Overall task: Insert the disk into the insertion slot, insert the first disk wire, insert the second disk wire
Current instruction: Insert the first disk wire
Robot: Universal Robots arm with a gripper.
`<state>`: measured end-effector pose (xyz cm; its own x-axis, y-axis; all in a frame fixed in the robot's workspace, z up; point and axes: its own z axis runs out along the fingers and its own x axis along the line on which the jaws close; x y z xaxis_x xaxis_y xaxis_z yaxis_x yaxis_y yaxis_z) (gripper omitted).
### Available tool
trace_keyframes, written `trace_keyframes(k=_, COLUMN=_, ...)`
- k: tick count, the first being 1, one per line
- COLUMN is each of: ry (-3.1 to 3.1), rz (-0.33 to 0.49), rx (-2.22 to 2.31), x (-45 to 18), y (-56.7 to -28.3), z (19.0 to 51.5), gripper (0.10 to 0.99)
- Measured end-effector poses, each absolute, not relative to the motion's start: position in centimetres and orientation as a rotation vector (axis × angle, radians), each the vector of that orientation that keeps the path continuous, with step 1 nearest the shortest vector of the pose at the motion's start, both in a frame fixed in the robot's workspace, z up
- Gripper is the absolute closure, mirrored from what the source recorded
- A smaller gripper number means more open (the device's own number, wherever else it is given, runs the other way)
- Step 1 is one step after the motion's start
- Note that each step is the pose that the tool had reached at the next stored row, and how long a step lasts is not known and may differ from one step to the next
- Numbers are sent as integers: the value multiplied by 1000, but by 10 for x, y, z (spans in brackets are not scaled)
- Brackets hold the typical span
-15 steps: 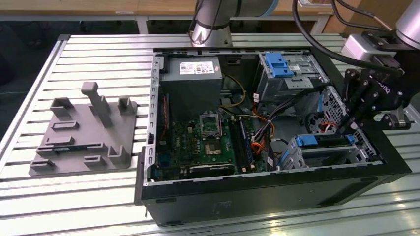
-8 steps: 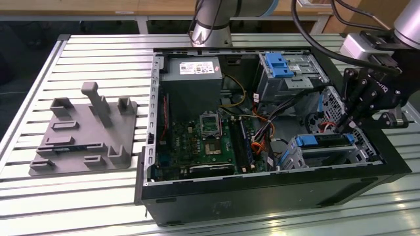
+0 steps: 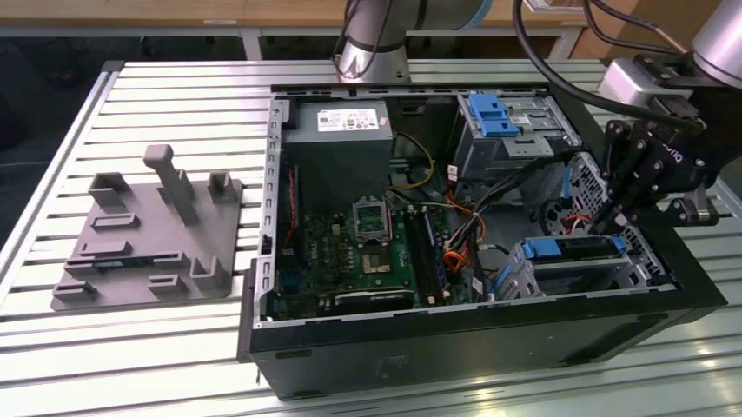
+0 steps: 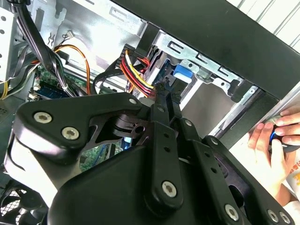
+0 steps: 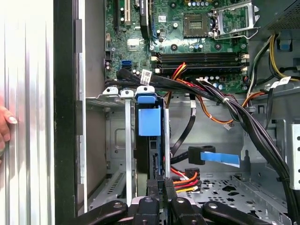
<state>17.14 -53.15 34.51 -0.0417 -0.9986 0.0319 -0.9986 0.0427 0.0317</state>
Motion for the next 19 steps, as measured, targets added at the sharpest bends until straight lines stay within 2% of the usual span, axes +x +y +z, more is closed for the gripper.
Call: trace_keyframes(k=19, ry=-2221, rz=-1, rx=2158, x=170, y=-532, z=342, gripper=918)
